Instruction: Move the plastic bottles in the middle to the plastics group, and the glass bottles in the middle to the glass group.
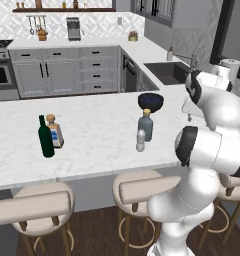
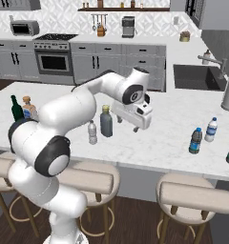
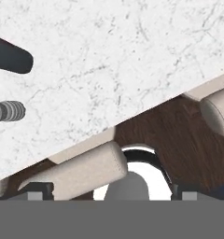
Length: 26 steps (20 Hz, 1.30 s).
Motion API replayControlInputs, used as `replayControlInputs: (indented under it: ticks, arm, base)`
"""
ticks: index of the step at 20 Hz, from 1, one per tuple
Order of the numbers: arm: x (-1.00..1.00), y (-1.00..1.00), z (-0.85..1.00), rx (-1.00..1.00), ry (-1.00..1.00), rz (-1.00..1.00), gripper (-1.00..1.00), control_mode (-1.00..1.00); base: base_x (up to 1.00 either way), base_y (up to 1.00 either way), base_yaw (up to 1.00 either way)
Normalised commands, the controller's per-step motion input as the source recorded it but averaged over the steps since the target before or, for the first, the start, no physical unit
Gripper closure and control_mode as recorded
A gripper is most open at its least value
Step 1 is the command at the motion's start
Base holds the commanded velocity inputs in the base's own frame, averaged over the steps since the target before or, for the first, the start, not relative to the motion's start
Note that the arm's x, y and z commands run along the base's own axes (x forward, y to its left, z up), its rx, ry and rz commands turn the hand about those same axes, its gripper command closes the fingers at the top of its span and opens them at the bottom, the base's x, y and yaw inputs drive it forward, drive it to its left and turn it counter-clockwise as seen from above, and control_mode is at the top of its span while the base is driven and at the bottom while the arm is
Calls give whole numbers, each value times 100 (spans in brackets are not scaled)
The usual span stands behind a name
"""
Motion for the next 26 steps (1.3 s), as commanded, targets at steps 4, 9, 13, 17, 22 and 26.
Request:
replayControlInputs:
  ticks: [4,9,13,17,22,26]
  arm:
    - [3,100,2,0,-1,18,-100,-100]
    - [1,98,-4,-5,-16,25,-100,-100]
    - [22,83,-11,-4,-10,13,-100,-100]
    - [28,75,-12,-1,-1,4,-100,-100]
    - [42,38,-6,0,6,0,-100,-100]
    - [47,18,-10,0,5,0,-100,-100]
  base:
    - [0,0,0]
    - [0,0,0]
    - [0,0,0]
    - [0,0,0]
    - [0,0,0]
    - [0,0,0]
